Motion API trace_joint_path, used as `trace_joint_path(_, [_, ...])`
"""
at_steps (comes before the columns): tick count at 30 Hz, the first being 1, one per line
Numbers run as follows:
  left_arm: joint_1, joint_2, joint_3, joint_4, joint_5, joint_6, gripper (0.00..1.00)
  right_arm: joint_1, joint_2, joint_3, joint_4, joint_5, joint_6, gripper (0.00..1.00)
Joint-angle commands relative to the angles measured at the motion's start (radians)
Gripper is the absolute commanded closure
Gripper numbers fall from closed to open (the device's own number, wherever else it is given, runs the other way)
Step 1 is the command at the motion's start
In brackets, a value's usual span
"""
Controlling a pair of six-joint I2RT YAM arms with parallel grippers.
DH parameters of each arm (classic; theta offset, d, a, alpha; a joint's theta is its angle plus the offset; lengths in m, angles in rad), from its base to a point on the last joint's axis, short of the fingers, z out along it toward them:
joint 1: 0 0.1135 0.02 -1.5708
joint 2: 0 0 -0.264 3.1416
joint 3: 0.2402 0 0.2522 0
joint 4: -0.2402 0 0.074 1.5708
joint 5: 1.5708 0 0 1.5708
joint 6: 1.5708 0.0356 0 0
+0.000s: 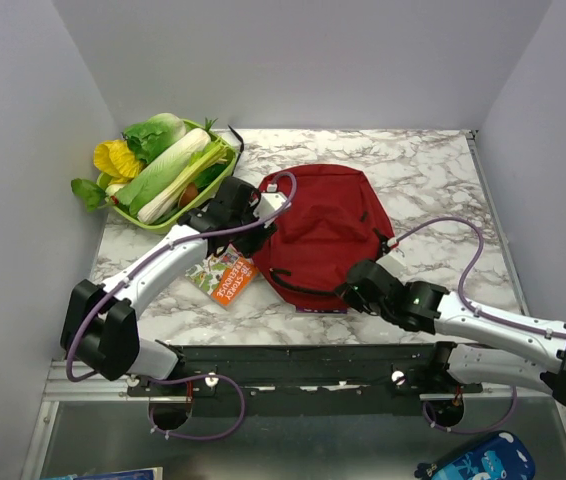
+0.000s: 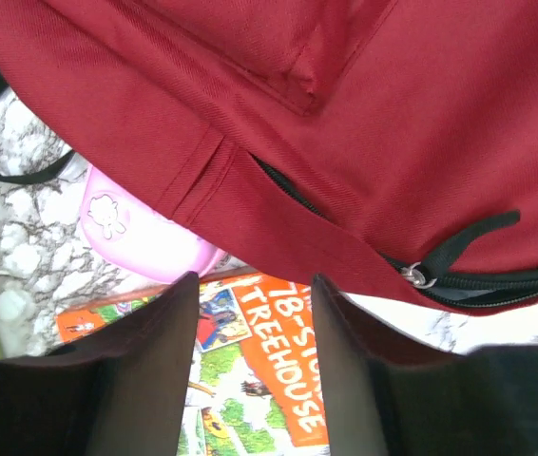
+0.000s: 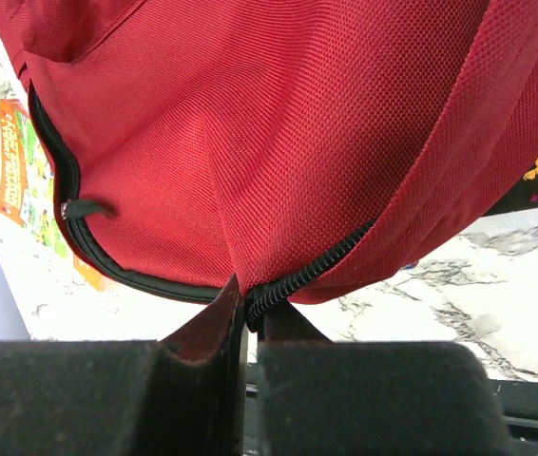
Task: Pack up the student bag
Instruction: Unzip the student bag at the center of the board, then adjust the student bag at the center of the board.
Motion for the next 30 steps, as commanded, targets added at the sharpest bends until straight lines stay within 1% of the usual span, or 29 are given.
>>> trace_joint_path(1, [-0.008,-0.044,0.054,-0.077,0.185,0.049,0.37,-0.008,-0.033,-0.020,-0.016,0.022,-0.042,0.87])
trace_joint_path(2, [-0.030,-0.053,0.057,-0.118,0.221,0.094,0.37,-0.006,-0.033,-0.020,-0.008,0.020,-0.044,0.86])
trace_joint_path(4, [-0.054,-0.091,0.054,-0.144,0.294,0.141,0.33,-0.008,-0.033,-0.023,0.001,0.016,-0.044,0.84])
trace_joint_path(5, [-0.093,-0.100,0.046,-0.157,0.331,0.173,0.31,-0.006,-0.032,-0.023,0.013,0.010,-0.042,0.83])
trace_joint_path(8, [-0.158,-0.113,0.019,-0.151,0.341,0.211,0.29,-0.006,-0.027,-0.022,0.041,-0.006,-0.044,0.82])
trace_joint_path(9, [-0.191,-0.099,0.014,-0.140,0.323,0.208,0.29,-0.006,-0.027,-0.023,0.050,-0.009,-0.048,0.81])
trace_joint_path(11, [-0.215,-0.075,0.008,-0.096,0.296,0.199,0.29,-0.006,-0.030,-0.029,0.091,-0.026,-0.064,0.72])
trace_joint_path(13, [-0.244,-0.035,0.014,-0.065,0.276,0.192,0.30,-0.005,-0.036,-0.042,0.107,-0.032,-0.073,0.67])
trace_joint_path(18, [-0.297,0.043,0.012,-0.016,0.258,0.219,0.30,-0.005,-0.079,-0.062,0.099,-0.023,-0.055,0.67])
trace_joint_path(22, [-0.317,0.057,-0.020,0.035,0.258,0.212,0.29,-0.005,-0.112,-0.082,0.094,-0.006,-0.042,0.67])
trace_joint_path(28, [-0.367,0.091,-0.043,0.102,0.186,0.222,0.29,-0.005,-0.115,-0.094,0.097,-0.009,-0.038,0.69])
trace_joint_path(30, [-0.380,0.099,-0.049,0.145,0.122,0.209,0.29,-0.006,-0.110,-0.092,0.101,-0.014,-0.041,0.69])
